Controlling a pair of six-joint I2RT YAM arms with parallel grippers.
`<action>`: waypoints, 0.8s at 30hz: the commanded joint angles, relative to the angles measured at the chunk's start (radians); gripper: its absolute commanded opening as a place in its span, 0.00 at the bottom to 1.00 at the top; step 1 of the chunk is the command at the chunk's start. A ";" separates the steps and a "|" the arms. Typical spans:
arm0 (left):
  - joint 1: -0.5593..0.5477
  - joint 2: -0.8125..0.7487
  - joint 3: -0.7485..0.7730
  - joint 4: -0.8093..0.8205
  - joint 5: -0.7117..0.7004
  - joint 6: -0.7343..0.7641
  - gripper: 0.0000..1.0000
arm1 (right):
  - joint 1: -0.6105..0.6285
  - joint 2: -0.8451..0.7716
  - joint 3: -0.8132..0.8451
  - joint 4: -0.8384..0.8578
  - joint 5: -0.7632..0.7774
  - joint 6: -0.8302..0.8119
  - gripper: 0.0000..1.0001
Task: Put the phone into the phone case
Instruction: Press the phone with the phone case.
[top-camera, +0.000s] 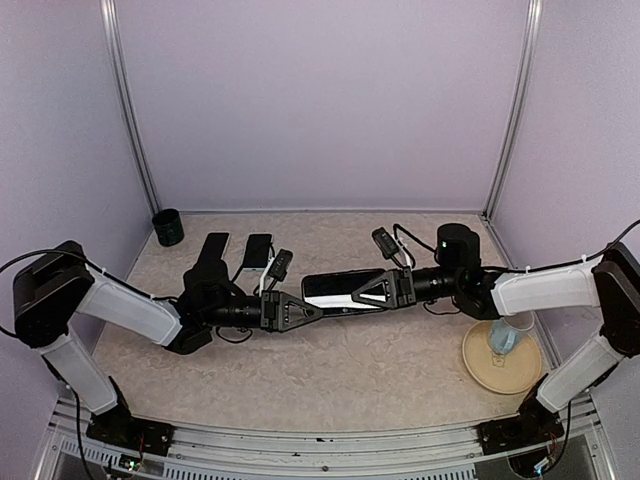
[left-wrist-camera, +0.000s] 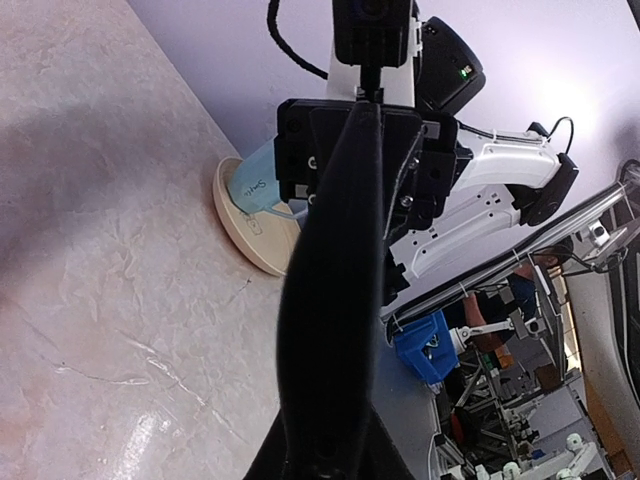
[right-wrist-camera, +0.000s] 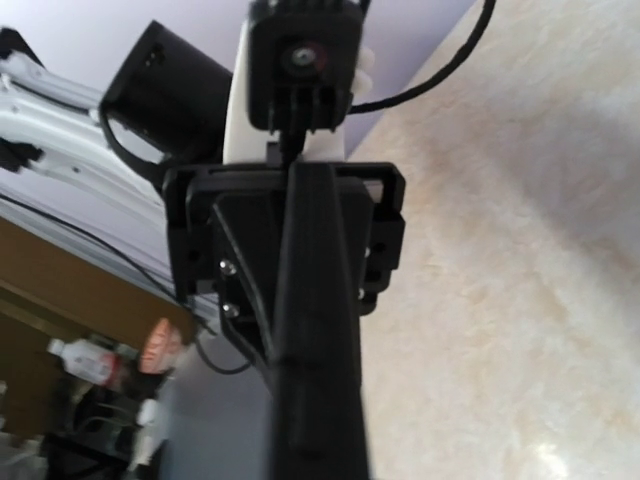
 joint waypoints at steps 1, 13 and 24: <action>-0.029 -0.063 0.009 -0.031 0.022 0.091 0.03 | -0.036 0.029 -0.003 0.133 0.005 0.149 0.00; -0.078 -0.176 0.041 -0.273 -0.055 0.307 0.09 | -0.040 0.049 0.019 0.227 0.004 0.323 0.00; -0.075 -0.210 0.019 -0.269 -0.052 0.312 0.37 | -0.046 0.027 0.016 0.170 0.013 0.281 0.00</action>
